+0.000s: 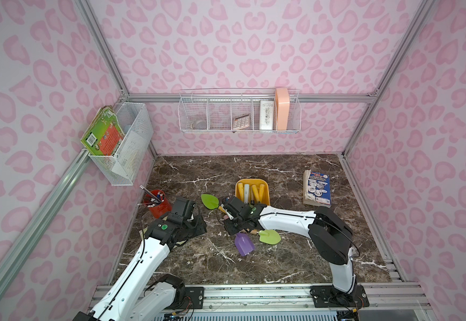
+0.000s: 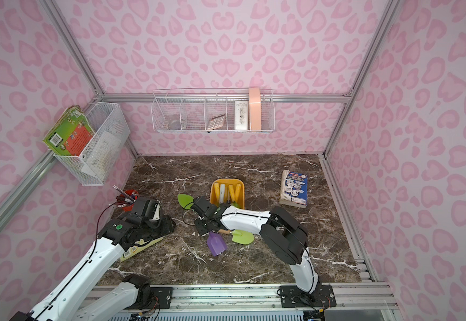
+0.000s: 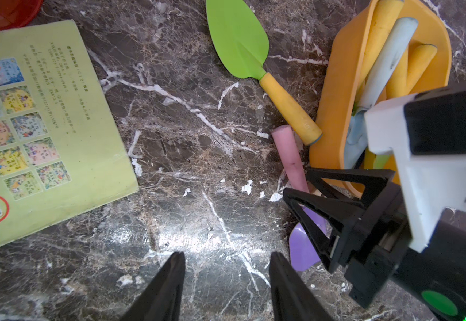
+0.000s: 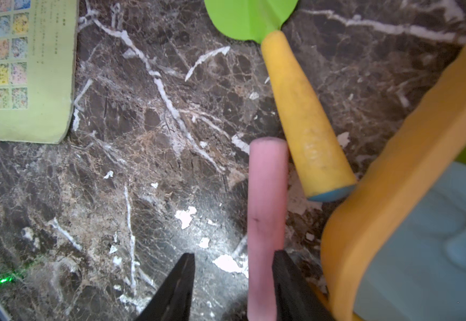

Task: Put the shovel into the storage box
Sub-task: Pick up the shovel from the center of the board.

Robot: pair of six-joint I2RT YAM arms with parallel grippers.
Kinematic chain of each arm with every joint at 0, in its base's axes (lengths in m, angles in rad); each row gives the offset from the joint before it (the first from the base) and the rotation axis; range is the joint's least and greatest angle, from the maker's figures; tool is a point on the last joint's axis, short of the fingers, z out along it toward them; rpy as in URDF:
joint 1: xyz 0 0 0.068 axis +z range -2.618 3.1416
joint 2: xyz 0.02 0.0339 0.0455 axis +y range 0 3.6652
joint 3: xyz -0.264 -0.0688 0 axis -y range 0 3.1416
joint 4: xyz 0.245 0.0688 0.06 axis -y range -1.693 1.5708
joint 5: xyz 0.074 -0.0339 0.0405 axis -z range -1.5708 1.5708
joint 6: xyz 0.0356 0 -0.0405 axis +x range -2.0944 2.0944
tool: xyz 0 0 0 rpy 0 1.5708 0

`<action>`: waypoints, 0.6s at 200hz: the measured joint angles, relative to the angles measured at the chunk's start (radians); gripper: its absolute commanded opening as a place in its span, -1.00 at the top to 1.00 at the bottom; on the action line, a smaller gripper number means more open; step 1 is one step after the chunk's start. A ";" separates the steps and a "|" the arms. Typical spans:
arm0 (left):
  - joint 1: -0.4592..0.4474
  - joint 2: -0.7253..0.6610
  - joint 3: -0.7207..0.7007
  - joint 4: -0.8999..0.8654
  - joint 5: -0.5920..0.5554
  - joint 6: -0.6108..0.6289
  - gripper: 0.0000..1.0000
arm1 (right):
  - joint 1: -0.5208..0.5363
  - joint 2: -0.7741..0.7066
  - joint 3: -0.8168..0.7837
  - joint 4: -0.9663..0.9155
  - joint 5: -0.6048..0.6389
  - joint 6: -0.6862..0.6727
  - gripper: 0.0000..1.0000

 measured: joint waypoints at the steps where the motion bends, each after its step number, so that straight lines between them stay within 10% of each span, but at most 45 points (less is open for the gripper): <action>1: 0.000 0.000 0.000 0.000 0.000 0.000 -0.08 | 0.000 0.000 0.000 0.000 0.000 0.000 0.01; 120: 0.001 0.012 -0.016 0.019 0.009 -0.018 -0.08 | 0.024 0.041 0.000 0.003 -0.008 0.015 0.15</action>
